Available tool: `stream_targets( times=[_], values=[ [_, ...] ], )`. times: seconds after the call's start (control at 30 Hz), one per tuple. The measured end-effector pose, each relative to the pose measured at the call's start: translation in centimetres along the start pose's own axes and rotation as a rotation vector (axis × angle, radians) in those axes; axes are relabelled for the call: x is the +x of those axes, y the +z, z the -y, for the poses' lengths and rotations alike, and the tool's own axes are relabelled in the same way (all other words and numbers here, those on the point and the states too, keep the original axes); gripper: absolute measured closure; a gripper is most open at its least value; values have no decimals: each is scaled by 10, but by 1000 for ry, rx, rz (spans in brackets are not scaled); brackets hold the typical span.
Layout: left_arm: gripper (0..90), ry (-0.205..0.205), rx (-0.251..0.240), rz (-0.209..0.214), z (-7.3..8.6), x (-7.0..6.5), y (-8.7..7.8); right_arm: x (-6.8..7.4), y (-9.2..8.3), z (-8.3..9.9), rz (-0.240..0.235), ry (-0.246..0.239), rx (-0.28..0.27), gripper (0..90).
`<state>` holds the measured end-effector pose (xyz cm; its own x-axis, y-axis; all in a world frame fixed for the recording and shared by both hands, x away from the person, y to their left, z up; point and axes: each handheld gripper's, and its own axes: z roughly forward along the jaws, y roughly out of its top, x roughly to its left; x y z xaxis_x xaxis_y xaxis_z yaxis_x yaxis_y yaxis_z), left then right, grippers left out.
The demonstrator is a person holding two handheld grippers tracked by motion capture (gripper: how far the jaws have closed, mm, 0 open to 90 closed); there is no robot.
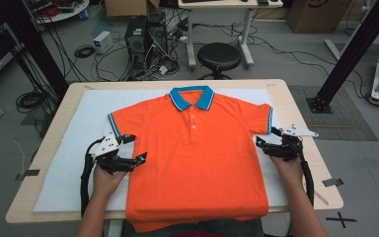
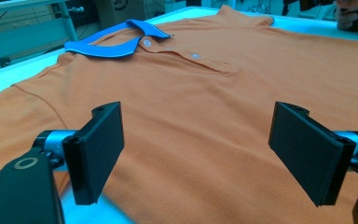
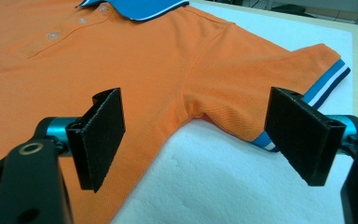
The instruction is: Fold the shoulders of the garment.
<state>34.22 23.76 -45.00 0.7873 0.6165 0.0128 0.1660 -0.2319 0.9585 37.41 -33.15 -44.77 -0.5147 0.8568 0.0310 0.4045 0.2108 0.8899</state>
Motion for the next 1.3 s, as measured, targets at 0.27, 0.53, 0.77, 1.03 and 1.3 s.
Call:
stream_targets(
  times=[0.27,0.53,0.77,1.03,1.3],
  values=[
    [182,-10,-5,-4,0,1,0,1,0,0,3,-5,3,207],
    [182,-6,-18,-11,1,0,-2,0,1,0,5,-2,13,207],
    [182,-13,-18,-20,1,0,-2,0,1,0,11,5,5,207],
    [182,-36,-19,-10,1,3,-2,-1,1,0,17,12,7,207],
    [182,-52,-18,-14,1,5,-2,-1,1,0,15,17,6,207]
  ],
)
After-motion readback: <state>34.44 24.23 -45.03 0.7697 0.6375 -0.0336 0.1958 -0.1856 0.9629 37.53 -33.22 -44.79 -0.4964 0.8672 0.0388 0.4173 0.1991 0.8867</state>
